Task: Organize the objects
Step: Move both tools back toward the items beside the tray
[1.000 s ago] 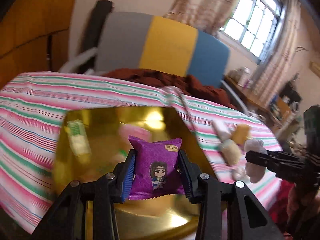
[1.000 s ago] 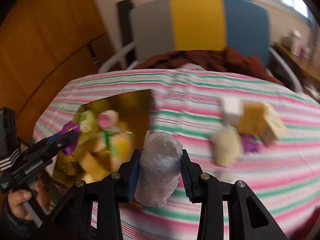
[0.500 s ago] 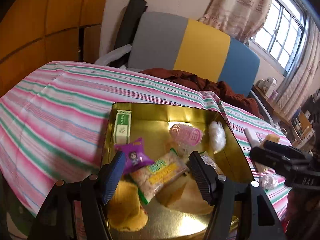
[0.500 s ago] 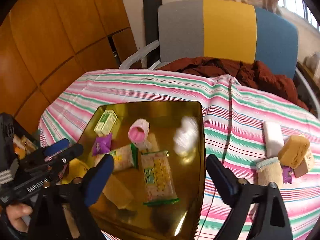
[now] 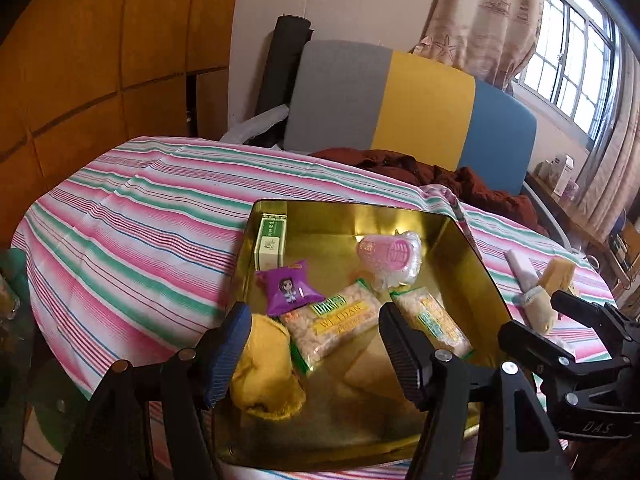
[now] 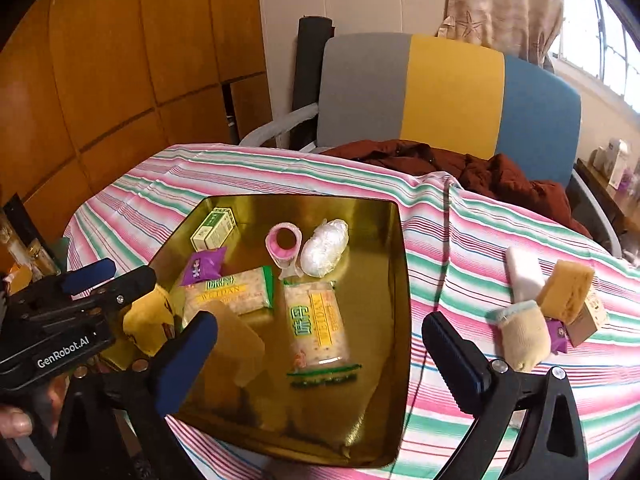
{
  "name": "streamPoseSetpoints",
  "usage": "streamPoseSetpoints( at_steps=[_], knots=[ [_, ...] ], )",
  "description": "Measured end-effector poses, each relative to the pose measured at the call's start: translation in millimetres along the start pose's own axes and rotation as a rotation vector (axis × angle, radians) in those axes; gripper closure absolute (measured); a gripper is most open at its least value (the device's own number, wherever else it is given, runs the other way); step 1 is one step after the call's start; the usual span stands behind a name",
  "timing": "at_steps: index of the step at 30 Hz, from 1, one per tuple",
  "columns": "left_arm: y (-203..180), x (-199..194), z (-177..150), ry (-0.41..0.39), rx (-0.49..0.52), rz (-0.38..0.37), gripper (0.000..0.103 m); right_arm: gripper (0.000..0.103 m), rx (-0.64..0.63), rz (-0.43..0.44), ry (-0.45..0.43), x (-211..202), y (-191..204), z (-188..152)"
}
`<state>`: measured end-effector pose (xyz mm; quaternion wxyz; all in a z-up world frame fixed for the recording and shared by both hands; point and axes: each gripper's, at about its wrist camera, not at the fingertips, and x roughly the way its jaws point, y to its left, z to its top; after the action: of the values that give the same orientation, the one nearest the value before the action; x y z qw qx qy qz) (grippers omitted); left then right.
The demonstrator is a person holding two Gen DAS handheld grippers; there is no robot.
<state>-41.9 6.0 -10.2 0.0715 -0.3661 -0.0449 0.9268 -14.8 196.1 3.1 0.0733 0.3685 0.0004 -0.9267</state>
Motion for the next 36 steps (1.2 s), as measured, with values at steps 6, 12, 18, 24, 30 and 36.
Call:
streamPoseSetpoints(
  at_steps=[6, 12, 18, 24, 30, 36],
  knots=[
    [-10, -3, -9, 0.033, 0.028, -0.011, 0.035, 0.000, 0.021, -0.017, -0.014, -11, -11, -8],
    [-25, -5, -15, 0.043, 0.072, -0.016, 0.035, 0.000, 0.026, -0.092, 0.005, -17, -25, -16],
    [-40, -8, -17, 0.038, 0.128, -0.014, 0.033, 0.000, 0.052, -0.116, 0.018, -21, -46, -22],
    [-54, -12, -17, 0.023, 0.174, -0.038, 0.026, 0.000, 0.119, -0.161, 0.036, -25, -87, -28],
    [-67, -13, -16, 0.016, 0.214, -0.059, 0.025, 0.000, 0.240, -0.242, 0.049, -33, -143, -26],
    [-84, -17, -14, 0.011, 0.251, -0.123, 0.022, 0.000, 0.404, -0.318, 0.034, -49, -216, -22]
  ],
)
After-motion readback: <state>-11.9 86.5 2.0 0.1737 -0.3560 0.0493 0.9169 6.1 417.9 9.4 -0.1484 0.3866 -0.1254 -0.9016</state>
